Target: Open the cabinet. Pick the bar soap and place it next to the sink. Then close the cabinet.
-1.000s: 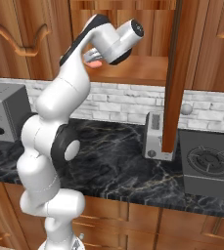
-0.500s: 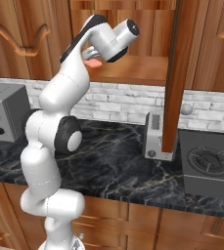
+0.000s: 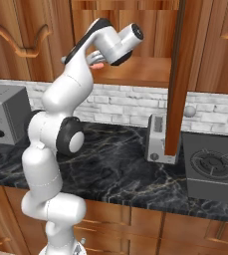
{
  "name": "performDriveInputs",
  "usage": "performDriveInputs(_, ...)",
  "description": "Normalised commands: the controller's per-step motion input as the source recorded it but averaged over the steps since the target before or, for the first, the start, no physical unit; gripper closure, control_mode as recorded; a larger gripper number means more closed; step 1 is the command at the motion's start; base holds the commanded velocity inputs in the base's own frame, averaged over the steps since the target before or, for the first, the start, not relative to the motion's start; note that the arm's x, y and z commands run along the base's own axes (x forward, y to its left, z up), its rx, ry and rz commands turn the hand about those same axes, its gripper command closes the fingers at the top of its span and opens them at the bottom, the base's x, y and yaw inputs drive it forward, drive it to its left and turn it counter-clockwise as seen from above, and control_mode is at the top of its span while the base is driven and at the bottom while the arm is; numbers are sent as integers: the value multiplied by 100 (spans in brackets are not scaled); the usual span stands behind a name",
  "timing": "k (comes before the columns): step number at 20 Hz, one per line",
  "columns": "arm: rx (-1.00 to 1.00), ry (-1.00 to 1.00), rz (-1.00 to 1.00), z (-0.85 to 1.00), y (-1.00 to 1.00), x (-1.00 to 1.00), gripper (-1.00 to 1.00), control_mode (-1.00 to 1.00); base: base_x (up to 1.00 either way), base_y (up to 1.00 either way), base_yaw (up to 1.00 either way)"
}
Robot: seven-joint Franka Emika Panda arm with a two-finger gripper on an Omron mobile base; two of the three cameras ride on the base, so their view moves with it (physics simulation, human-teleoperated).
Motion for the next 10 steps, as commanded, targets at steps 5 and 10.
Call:
performDriveInputs(5,0,6,0,-16,0,13,-100,-100,0,0,0)
performDriveInputs(10,0,3,0,-2,0,10,-100,-100,0,0,0)
